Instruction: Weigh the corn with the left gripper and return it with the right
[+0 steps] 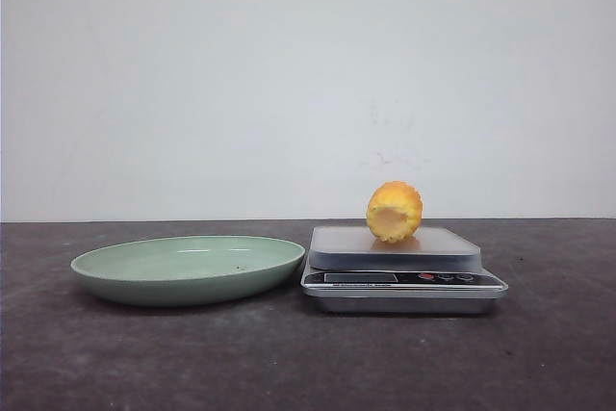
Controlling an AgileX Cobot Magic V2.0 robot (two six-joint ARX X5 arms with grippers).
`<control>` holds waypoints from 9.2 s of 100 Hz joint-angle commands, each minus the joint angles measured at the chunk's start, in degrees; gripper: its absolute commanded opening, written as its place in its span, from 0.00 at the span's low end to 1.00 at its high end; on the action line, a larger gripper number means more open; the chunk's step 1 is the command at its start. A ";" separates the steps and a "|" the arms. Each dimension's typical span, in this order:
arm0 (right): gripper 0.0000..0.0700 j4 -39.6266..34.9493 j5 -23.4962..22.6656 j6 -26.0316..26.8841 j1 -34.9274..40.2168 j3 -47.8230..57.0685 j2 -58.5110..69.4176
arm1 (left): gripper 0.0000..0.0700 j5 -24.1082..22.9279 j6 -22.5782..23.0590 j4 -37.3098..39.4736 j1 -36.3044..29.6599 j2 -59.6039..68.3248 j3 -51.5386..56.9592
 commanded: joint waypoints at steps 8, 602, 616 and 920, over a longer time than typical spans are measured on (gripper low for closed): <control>0.72 -0.02 3.98 0.87 3.15 4.61 9.77 | 0.55 0.09 -0.26 0.26 -0.26 0.31 0.85; 0.60 -13.20 15.67 -12.15 -6.16 19.52 3.96 | 0.55 -2.05 -5.79 -4.17 -0.26 0.31 -1.07; 0.60 -14.75 16.04 -12.13 -8.17 17.31 -4.83 | 0.55 -2.01 -5.79 -2.10 -0.26 0.31 -4.09; 0.01 -41.18 17.42 -5.20 -8.41 10.62 -43.52 | 0.02 27.26 4.46 58.64 37.27 -22.93 -70.20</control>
